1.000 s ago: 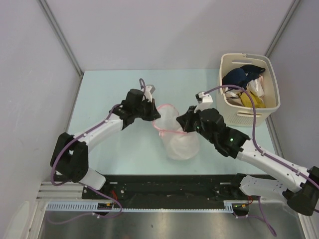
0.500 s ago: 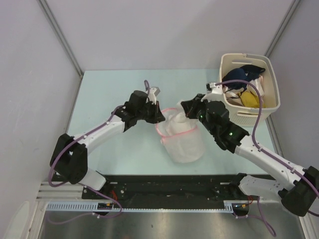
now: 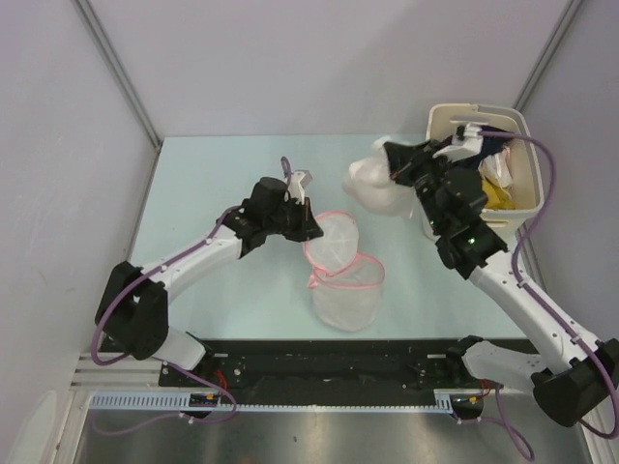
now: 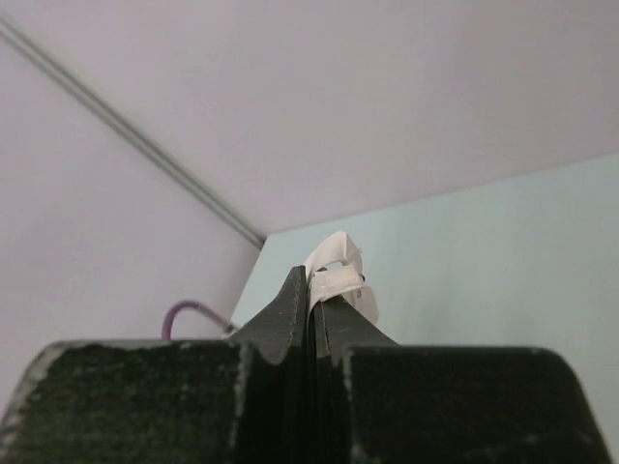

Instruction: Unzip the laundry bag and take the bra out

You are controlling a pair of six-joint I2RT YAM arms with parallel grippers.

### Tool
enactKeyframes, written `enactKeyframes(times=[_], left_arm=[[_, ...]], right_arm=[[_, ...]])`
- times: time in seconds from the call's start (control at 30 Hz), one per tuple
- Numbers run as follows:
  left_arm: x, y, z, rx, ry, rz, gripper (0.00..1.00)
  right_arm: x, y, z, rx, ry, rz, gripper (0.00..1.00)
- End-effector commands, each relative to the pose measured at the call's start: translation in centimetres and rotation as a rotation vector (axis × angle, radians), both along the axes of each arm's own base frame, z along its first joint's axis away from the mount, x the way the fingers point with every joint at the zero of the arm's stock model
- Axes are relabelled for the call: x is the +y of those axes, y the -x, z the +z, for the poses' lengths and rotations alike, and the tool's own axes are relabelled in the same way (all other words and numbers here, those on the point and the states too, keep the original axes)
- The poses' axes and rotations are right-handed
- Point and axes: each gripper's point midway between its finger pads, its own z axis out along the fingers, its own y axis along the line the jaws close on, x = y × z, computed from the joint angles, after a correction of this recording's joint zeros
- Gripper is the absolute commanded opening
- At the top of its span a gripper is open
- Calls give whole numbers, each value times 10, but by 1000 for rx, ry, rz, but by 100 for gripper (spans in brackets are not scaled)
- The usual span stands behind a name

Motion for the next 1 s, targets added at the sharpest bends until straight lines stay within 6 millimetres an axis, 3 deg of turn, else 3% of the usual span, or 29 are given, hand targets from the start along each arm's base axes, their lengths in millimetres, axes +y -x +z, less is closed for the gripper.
enactKeyframes(times=[0.0,0.07,0.13,0.17,0.23,0.3,0.4,0.47,0.53,0.77,0.83,0.87,0.9,0.93,0.97], left_arm=[[-2,-12,31,-75,12,12,0],[1,-16,37,-95,-1,27,0],[2,-20,48,-124,-7,34,0],[5,-24,52,-138,-16,50,0],[7,-28,62,-165,-27,60,0],[11,-33,70,-190,-37,75,0],[21,-39,83,-222,-47,103,0],[31,-45,89,-239,-48,131,0],[41,-50,96,-255,-53,161,0],[87,-74,114,-305,-80,291,0],[95,-79,117,-314,-83,316,1],[98,-80,120,-322,-84,323,0],[99,-80,121,-327,-83,326,0],[104,-82,122,-331,-87,341,1],[106,-83,123,-335,-92,348,0]], right_arm=[[-69,1,96,-218,-56,-170,0],[-105,-4,119,-268,-47,-249,0],[-125,-16,123,-264,-30,-299,0],[-150,-20,132,-277,-30,-349,0],[-172,-38,122,-238,-16,-396,0],[-207,-51,111,-200,-19,-458,0],[-246,-77,71,-82,-9,-519,0],[-268,-98,34,19,-4,-534,0],[-277,-117,1,102,-19,-511,0],[-280,-142,-56,230,-39,-430,0],[-292,-147,-71,263,-37,-465,0],[-298,-151,-90,312,-40,-475,1],[-302,-151,-97,334,-46,-484,13],[-309,-150,-104,357,-42,-495,31],[-310,-147,-113,398,-40,-503,63]])
